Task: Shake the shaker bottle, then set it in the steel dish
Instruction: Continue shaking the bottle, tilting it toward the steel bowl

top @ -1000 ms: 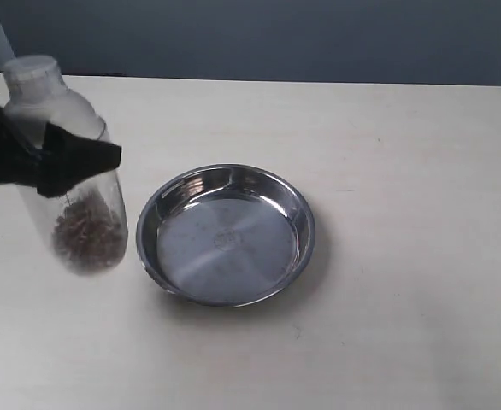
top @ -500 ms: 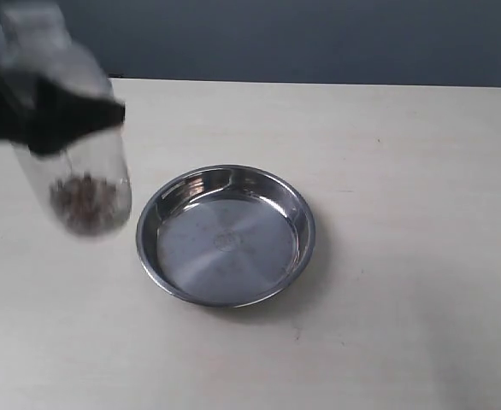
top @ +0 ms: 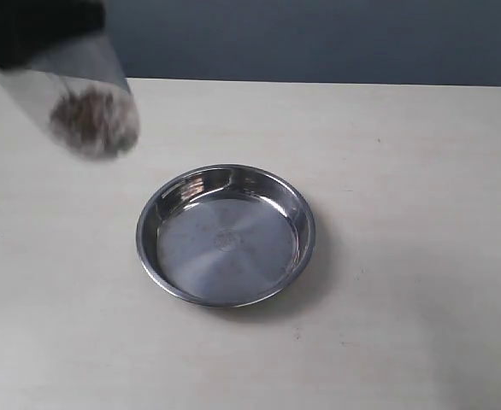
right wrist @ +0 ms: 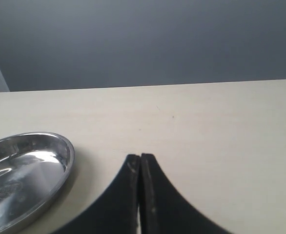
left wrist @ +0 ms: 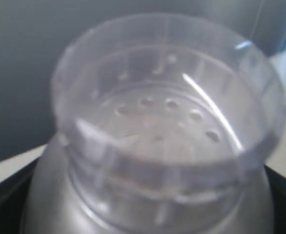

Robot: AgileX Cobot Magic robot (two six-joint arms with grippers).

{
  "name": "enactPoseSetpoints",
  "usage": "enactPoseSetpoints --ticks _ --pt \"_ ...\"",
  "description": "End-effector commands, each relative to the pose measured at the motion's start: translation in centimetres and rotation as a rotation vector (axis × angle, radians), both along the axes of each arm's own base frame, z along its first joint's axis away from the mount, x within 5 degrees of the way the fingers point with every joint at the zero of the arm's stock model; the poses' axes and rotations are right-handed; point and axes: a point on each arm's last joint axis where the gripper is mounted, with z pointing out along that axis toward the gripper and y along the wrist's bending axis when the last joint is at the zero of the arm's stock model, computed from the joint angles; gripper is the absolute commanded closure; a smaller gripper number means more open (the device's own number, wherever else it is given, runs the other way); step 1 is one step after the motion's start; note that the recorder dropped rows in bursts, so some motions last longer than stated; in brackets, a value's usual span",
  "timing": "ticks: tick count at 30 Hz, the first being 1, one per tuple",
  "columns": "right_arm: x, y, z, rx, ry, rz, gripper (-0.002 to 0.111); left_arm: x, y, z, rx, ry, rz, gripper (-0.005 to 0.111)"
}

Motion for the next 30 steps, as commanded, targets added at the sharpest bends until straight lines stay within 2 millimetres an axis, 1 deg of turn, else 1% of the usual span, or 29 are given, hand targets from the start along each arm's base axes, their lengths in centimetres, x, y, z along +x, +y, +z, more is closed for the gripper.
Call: enactPoseSetpoints --ticks 1,2,3,4,5,6,7,8,9,10,11,12,13,14,15,16,17,18,19,20,23,24,30 --pt "0.0 0.0 0.1 0.006 -0.015 -0.004 0.109 0.7 0.3 -7.7 -0.021 0.269 0.047 0.106" --pt "0.0 0.0 0.1 0.006 -0.015 -0.004 0.109 0.8 0.3 -10.0 -0.039 0.334 0.064 0.106" --pt "0.0 0.0 0.1 0.006 -0.015 -0.004 0.109 0.8 0.2 -10.8 -0.042 0.350 0.045 0.106" --pt "0.0 0.0 0.1 0.006 -0.015 -0.004 0.109 0.8 -0.1 -10.1 -0.040 0.319 0.001 0.106" --pt "0.0 0.0 0.1 0.006 -0.015 -0.004 0.109 0.8 -0.3 -8.0 -0.040 0.244 -0.021 0.106" --pt "0.0 0.0 0.1 0.006 -0.015 -0.004 0.109 0.8 -0.3 -5.0 -0.054 0.154 -0.024 0.106" --pt "0.0 0.0 0.1 0.006 -0.015 -0.004 0.109 0.3 -0.3 -1.6 -0.061 0.051 -0.020 0.106" --pt "0.0 0.0 0.1 0.006 -0.015 -0.004 0.109 -0.5 -0.2 1.3 -0.040 -0.038 -0.014 0.106" --pt "0.0 0.0 0.1 0.006 -0.015 -0.004 0.109 -1.1 -0.1 2.6 -0.018 -0.074 -0.012 0.106" --pt "0.0 0.0 0.1 0.006 -0.015 -0.004 0.109 -1.5 -0.2 1.5 0.011 -0.014 -0.028 0.106" --pt "0.0 0.0 0.1 0.006 -0.015 -0.004 0.109 -1.1 -0.2 -0.6 0.010 0.055 -0.025 0.106" --pt "0.0 0.0 0.1 0.006 -0.015 -0.004 0.109 0.2 0.5 -7.0 -0.005 0.233 0.073 0.106" --pt "0.0 0.0 0.1 0.005 -0.014 -0.004 0.109 0.3 0.6 -9.8 -0.007 0.317 0.092 0.106" --pt "0.0 0.0 0.1 0.006 -0.015 -0.004 0.109 0.1 0.2 -11.0 0.010 0.355 0.031 0.106" --pt "0.0 0.0 0.1 0.006 -0.015 -0.004 0.109 0.1 0.1 -9.6 0.020 0.308 0.003 0.106" --pt "0.0 0.0 0.1 0.006 -0.015 -0.004 0.109 -0.2 0.0 -5.0 0.000 0.158 0.007 0.106" --pt "0.0 0.0 0.1 0.006 -0.015 -0.004 0.109 -0.4 0.1 -2.4 -0.003 0.070 0.023 0.106" --pt "0.0 0.0 0.1 0.006 -0.015 -0.004 0.109 -1.0 0.2 -0.6 0.005 0.009 0.025 0.106" --pt "0.0 0.0 0.1 0.006 -0.015 -0.004 0.109 -1.1 0.1 -0.1 0.014 0.006 0.018 0.106" --pt "0.0 0.0 0.1 0.006 -0.015 -0.004 0.109 -1.2 0.1 -0.2 0.022 0.019 0.007 0.106" --pt "0.0 0.0 0.1 0.006 -0.015 -0.004 0.109 -0.7 0.2 -2.9 0.035 0.113 0.013 0.106" --pt "0.0 0.0 0.1 0.006 -0.015 -0.004 0.109 -0.6 0.2 -3.2 0.032 0.119 0.023 0.106" --pt "0.0 0.0 0.1 0.006 -0.015 -0.004 0.109 -0.5 0.4 -3.2 0.041 0.108 0.037 0.106"
